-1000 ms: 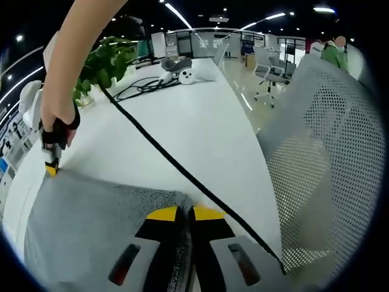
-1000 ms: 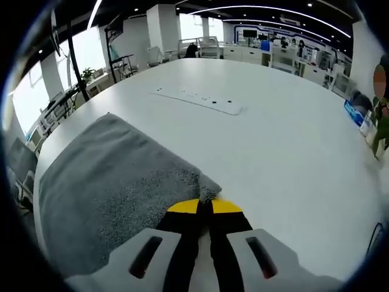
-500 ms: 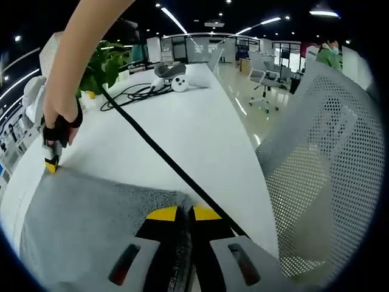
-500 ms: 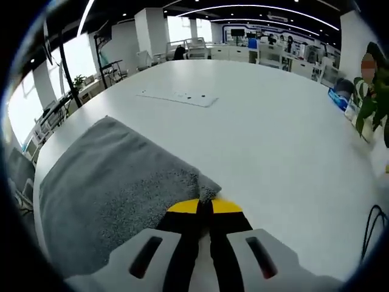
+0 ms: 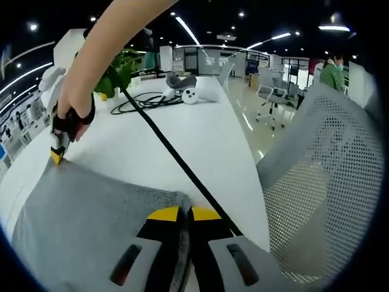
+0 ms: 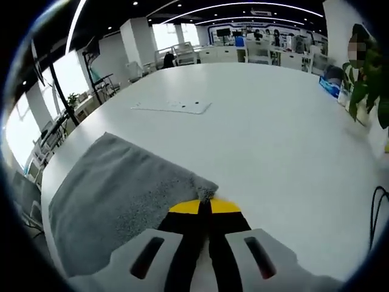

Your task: Fold the towel on the table until its edges align and the towel forms a compact rectangular stack.

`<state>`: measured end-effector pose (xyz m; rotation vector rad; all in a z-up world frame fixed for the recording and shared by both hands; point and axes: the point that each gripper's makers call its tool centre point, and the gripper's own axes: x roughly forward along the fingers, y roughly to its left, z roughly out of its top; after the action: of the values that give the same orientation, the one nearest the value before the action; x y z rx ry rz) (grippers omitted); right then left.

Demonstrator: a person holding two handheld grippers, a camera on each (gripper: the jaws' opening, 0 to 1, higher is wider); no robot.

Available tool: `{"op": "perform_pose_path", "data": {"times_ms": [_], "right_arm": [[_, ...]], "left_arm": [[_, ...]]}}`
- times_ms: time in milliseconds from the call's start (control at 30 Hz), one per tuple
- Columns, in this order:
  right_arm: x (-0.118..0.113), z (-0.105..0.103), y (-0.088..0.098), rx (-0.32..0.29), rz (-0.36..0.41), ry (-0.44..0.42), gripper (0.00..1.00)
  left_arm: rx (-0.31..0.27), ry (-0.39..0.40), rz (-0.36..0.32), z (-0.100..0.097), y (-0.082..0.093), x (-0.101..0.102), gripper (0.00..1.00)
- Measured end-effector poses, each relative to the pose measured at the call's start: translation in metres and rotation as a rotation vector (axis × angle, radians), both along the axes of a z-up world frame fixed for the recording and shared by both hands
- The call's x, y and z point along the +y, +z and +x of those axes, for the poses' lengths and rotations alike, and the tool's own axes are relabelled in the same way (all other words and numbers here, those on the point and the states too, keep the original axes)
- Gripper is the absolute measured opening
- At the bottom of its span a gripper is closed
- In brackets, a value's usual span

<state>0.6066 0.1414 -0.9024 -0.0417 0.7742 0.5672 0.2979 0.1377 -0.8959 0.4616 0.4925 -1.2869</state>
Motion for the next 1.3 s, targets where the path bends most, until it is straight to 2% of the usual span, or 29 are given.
{"op": "perform_pose_path", "data": {"times_ms": [100,300,533,733,933,1067,1300], "right_arm": [[0.001,0.000,0.007,-0.008,0.012,-0.004,0.01],[0.006,0.001,0.023,-0.030,0.033,0.002,0.01],[0.021,0.001,0.049,-0.050,0.082,0.001,0.00],[0.034,0.001,0.067,-0.066,0.104,0.012,0.01],[0.051,0.002,0.089,-0.077,0.141,0.011,0.01],[0.063,0.005,0.104,-0.075,0.195,-0.032,0.01],[0.087,0.007,0.119,-0.062,0.244,-0.054,0.01]], "left_arm": [[0.010,0.049,-0.031,0.002,0.010,0.003,0.05],[0.078,0.172,-0.125,0.008,0.027,0.016,0.05],[0.030,0.178,-0.109,0.005,0.038,0.027,0.05],[0.012,0.235,-0.143,0.007,0.058,0.042,0.05],[0.006,0.308,-0.216,0.011,0.087,0.056,0.05],[-0.006,0.339,-0.243,0.010,0.102,0.069,0.05],[-0.011,0.408,-0.284,0.005,0.117,0.097,0.05]]}}
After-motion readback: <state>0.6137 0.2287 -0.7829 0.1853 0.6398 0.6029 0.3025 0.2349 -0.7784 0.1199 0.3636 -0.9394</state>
